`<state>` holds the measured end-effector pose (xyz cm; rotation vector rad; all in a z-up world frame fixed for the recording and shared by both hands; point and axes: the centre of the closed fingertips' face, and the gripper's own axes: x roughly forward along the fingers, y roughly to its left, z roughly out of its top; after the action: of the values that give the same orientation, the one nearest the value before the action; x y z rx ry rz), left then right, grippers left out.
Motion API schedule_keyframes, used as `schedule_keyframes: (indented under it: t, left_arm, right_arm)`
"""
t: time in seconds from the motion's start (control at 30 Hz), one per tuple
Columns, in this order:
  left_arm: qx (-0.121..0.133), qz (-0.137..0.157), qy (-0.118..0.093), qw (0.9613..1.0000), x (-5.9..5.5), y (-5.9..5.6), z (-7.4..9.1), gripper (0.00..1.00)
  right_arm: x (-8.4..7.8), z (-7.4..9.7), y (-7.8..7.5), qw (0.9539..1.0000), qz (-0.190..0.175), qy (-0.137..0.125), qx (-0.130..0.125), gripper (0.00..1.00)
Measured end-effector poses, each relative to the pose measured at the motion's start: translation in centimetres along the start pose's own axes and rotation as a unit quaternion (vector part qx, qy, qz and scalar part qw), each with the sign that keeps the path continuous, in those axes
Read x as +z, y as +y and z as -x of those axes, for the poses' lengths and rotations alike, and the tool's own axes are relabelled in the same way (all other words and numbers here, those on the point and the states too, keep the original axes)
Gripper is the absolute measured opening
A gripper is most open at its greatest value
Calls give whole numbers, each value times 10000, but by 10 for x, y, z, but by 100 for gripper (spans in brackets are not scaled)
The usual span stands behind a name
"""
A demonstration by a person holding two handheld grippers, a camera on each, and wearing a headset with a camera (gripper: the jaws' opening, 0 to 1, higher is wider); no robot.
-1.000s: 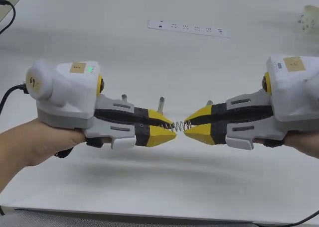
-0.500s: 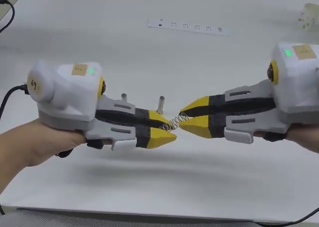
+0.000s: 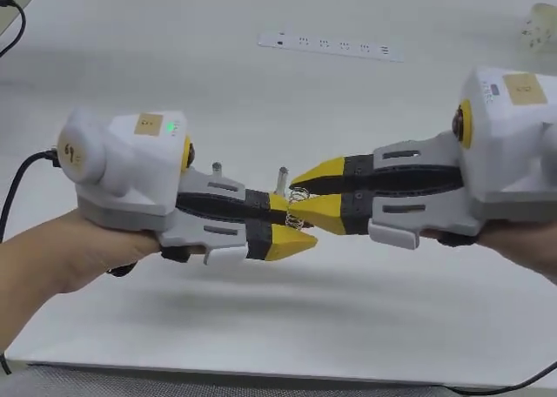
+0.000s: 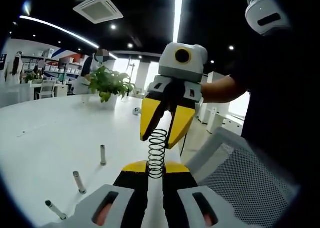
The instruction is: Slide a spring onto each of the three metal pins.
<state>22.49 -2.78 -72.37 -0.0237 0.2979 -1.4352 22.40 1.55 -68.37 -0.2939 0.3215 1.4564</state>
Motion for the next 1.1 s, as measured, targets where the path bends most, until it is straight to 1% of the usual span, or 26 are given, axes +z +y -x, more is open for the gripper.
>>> schedule_keyframes:
  t: [0.1,0.13,0.2,0.23,0.27,0.37,0.73,0.83,0.9,0.97,1.0,1.1]
  left_arm:
    - [37,-105,28,9999,-1,1,1,2]
    - [89,-218,23,9997,-1,3,3,2]
    - [92,-260,15,9996,0,4,4,2]
    - [136,-374,22,9992,1,5,4,2]
    - [127,-384,20,9992,1,5,5,2]
    - [136,-426,16,9990,2,6,5,2]
    - [292,-427,16,9987,3,12,7,3]
    - [317,-413,22,9986,3,12,7,3]
    - [309,-354,-14,9989,4,11,7,3]
    - [348,-451,-12,9984,4,12,6,3]
    - [334,-428,-10,9985,4,11,6,3]
    - [313,-400,19,9987,1,11,6,3]
  right_arm:
    - [0,-1,0,9998,157,-41,-89,8]
    - [0,-1,-1,9996,252,-61,-121,8]
    - [-1,-2,-4,9991,396,-98,-146,8]
    - [-1,-3,-4,9988,451,-94,-166,8]
    - [1,-4,-3,9978,629,-84,-193,8]
    - [3,-6,-2,9965,817,-39,-200,8]
    - [5,-6,-6,9951,944,-58,-284,8]
    - [4,-6,-7,9952,930,-72,-291,8]
    - [5,-6,-6,9952,932,-105,-283,8]
    - [5,-6,-6,9952,932,-113,-273,8]
    - [5,-7,-6,9952,939,-117,-263,7]
    - [3,-7,-6,9961,834,-198,-221,7]
